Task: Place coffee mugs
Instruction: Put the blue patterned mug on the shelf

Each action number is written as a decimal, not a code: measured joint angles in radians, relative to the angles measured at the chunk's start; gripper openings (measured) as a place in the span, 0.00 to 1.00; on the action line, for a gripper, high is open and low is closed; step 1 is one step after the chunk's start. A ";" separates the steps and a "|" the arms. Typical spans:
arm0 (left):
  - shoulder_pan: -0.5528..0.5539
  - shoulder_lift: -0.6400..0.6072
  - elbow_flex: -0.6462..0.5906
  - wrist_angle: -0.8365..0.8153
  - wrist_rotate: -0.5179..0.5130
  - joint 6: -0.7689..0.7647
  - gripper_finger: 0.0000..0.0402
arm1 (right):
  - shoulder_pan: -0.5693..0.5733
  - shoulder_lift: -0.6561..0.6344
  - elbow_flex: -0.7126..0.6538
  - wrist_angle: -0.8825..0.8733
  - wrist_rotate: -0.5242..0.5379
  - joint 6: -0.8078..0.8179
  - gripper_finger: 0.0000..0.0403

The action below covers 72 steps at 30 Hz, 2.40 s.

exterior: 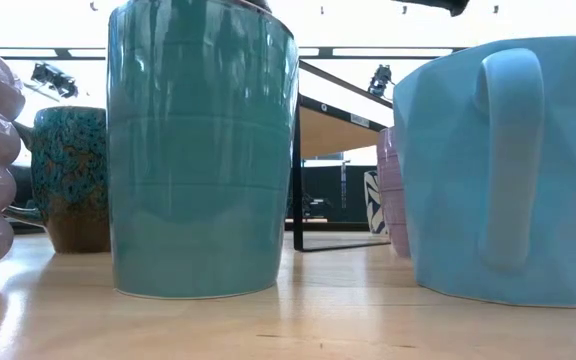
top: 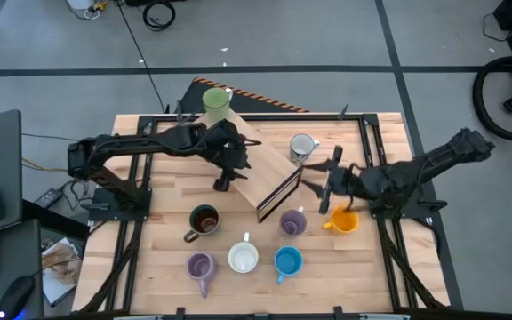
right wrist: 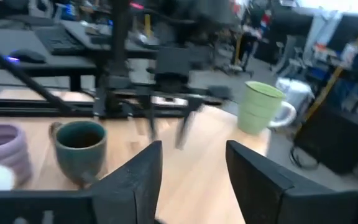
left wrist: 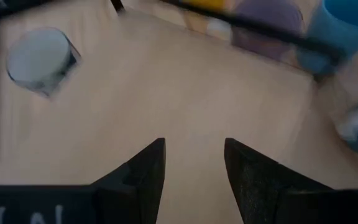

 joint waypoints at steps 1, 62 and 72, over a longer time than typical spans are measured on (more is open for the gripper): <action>-0.002 -0.009 -0.007 0.027 -0.008 0.005 0.43 | -0.025 0.000 0.033 -0.053 -0.017 0.020 0.44; -0.073 -0.577 -0.265 0.335 -0.203 -0.245 0.43 | -0.783 0.589 0.462 -1.085 -0.542 -0.573 0.42; -0.093 -0.590 -0.265 0.335 -0.202 -0.268 0.43 | -0.785 0.652 0.460 -1.053 -0.550 -0.665 0.38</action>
